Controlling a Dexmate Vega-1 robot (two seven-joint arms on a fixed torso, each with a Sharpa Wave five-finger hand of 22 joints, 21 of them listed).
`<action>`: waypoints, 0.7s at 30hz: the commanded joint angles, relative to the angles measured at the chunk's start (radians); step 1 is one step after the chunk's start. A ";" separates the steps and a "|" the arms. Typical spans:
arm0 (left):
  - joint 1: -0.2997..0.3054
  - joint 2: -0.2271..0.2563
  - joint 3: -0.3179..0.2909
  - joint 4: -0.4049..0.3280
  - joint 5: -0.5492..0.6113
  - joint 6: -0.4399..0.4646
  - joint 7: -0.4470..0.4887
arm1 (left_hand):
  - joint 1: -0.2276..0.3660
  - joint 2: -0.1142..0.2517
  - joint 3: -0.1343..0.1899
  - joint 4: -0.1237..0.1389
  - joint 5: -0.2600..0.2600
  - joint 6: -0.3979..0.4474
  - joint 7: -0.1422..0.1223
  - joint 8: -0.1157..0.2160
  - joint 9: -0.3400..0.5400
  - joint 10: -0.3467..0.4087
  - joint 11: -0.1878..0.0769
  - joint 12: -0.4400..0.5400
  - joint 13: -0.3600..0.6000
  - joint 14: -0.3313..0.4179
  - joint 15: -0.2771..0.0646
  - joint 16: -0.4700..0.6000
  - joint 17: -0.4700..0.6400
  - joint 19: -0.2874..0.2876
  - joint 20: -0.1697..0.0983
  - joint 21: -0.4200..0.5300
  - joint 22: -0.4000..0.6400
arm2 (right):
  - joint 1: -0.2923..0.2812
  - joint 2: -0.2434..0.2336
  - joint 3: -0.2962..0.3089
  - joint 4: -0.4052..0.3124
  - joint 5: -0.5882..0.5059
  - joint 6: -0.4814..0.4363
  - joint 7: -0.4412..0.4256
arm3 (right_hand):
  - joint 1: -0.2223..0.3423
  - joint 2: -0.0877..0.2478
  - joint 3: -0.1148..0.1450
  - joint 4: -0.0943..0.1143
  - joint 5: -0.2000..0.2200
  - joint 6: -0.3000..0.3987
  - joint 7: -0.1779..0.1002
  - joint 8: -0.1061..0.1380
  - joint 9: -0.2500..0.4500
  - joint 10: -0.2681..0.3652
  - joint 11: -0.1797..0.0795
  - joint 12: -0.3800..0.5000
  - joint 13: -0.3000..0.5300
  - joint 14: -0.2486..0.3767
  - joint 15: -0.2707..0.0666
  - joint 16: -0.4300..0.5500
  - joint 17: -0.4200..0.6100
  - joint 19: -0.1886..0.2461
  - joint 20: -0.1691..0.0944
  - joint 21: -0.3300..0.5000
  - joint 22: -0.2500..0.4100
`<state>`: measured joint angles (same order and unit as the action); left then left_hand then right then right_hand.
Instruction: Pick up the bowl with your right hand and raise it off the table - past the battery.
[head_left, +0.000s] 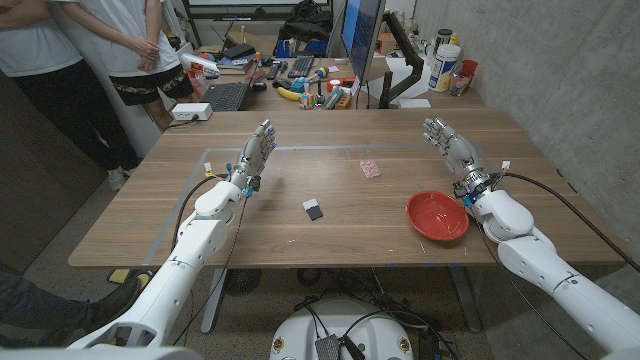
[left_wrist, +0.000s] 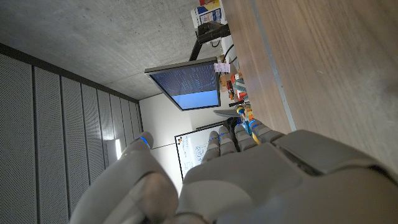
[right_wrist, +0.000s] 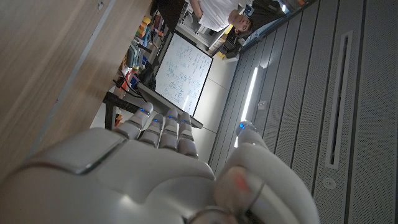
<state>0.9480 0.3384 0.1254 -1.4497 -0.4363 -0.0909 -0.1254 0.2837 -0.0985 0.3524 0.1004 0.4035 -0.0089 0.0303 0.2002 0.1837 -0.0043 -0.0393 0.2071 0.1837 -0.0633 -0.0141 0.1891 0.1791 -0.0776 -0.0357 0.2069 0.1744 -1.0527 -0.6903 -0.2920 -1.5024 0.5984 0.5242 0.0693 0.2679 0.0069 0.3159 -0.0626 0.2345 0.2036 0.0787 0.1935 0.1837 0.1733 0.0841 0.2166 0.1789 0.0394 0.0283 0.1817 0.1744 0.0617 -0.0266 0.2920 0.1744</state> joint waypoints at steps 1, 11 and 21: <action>-0.005 0.002 0.007 0.009 0.002 0.001 -0.006 | 0.009 0.000 -0.006 -0.001 0.009 0.005 0.005 0.001 0.002 -0.001 -0.002 -0.001 0.004 -0.004 -0.001 -0.001 0.003 -0.015 -0.066 -0.003 0.005 | -0.033 -0.019 0.007 -0.033 -0.012 0.035 0.006 | 0.009 -0.002 0.002 -0.004 -0.005 0.006 -0.002 0.006 0.003 0.006 -0.006 0.003 0.005 0.010 0.003 0.005 0.005 0.008 0.000 -0.004 0.005; -0.012 0.008 0.006 0.017 0.001 0.004 -0.019 | 0.010 0.002 -0.008 -0.001 0.009 0.007 0.004 0.001 0.002 0.001 -0.003 0.000 0.004 -0.004 -0.001 -0.001 0.003 -0.018 -0.064 -0.005 0.005 | -0.055 -0.028 0.007 -0.058 -0.031 0.040 -0.011 | 0.009 -0.002 0.001 -0.005 -0.006 0.009 -0.004 0.006 0.003 0.009 -0.007 0.003 0.005 0.011 0.002 0.005 0.005 0.009 0.002 -0.008 0.005; -0.015 0.013 0.004 0.021 -0.002 0.009 -0.033 | 0.011 0.004 -0.010 -0.001 0.009 0.008 0.005 0.001 0.002 0.000 -0.003 -0.001 0.005 -0.004 -0.001 -0.001 0.003 -0.018 -0.064 -0.005 0.005 | -0.078 -0.033 0.011 -0.077 -0.046 0.057 -0.025 | 0.009 -0.001 0.000 -0.007 -0.006 0.011 -0.006 0.005 0.003 0.012 -0.010 0.003 0.005 0.020 0.000 0.008 0.005 0.011 0.001 -0.012 0.005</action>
<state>0.9369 0.3463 0.1303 -1.4342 -0.4351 -0.0872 -0.1441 0.2837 -0.0985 0.3446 0.1007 0.4035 -0.0089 0.0303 0.2002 0.1836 -0.0043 -0.0393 0.2070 0.1837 -0.0633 -0.0141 0.1891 0.1790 -0.0883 -0.0355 0.2030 0.1744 -1.1043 -0.7158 -0.2855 -1.5558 0.5673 0.5660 0.0607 0.2679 0.0068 0.3149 -0.0635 0.2277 0.2074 0.0749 0.1935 0.1837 0.1806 0.0768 0.2166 0.1789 0.0451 0.0302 0.1817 0.1744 0.0653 -0.0230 0.2843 0.1744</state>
